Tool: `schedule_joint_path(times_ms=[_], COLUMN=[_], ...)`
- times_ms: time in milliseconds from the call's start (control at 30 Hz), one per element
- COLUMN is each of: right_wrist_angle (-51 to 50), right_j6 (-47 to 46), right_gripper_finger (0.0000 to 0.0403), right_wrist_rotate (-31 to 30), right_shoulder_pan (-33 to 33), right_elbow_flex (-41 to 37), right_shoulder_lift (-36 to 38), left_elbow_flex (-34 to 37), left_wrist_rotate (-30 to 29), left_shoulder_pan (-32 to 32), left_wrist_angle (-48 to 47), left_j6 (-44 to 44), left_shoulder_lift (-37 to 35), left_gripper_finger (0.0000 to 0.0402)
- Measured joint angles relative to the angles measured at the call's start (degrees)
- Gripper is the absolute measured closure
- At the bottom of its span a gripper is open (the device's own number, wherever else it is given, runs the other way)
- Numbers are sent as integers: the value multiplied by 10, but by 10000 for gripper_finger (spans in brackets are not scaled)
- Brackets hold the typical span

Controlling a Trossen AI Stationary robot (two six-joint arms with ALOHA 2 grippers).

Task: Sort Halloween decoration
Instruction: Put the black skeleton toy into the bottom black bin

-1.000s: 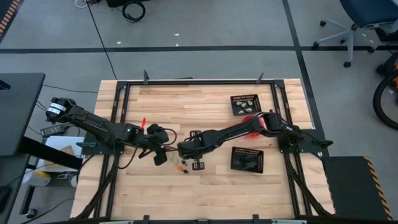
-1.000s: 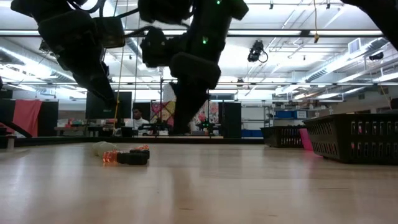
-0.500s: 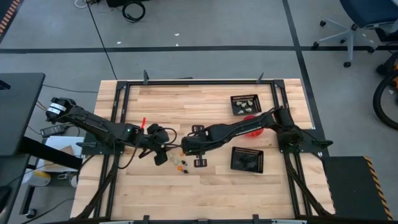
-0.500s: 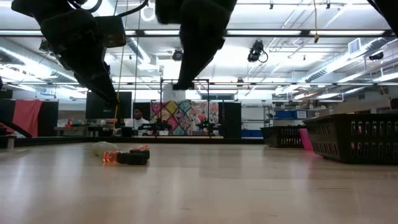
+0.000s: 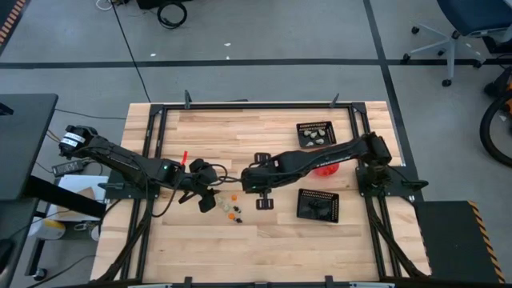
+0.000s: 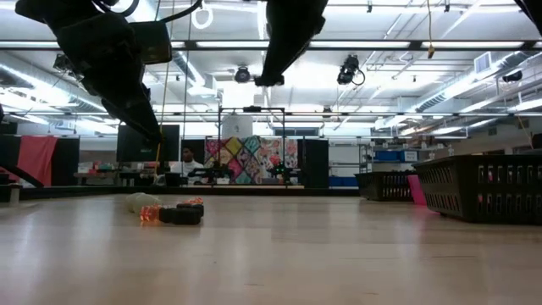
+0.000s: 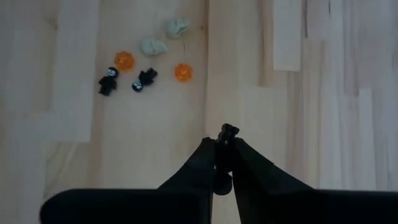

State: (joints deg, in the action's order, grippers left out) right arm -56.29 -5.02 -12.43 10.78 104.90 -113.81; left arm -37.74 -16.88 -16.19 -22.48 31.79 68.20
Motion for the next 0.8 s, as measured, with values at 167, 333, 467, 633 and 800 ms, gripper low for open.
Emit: schedule_joint_path(times_ms=[167,333,467,633,800], right_wrist_angle=[-7,-28,-49,-82,-152], right_j6=[-4,-10,-23,-34,-63], right_gripper_finger=[360,360,360,360,360], right_wrist_rotate=[0,-25,-30,-30,-29], right_shoulder_pan=[7,13,15,21,28], right_elbow_flex=[0,0,0,0,0], right_shoulder_lift=[18,38,55,72,82], left_elbow_flex=[0,0,0,0,0], left_wrist_rotate=[0,0,0,0,0], left_shoulder_pan=[0,0,0,0,0], left_wrist_angle=[0,0,0,0,0], left_j6=[0,0,0,0,0], left_shoulder_lift=[0,0,0,0,0], left_gripper_finger=[209,209,209,209,209])
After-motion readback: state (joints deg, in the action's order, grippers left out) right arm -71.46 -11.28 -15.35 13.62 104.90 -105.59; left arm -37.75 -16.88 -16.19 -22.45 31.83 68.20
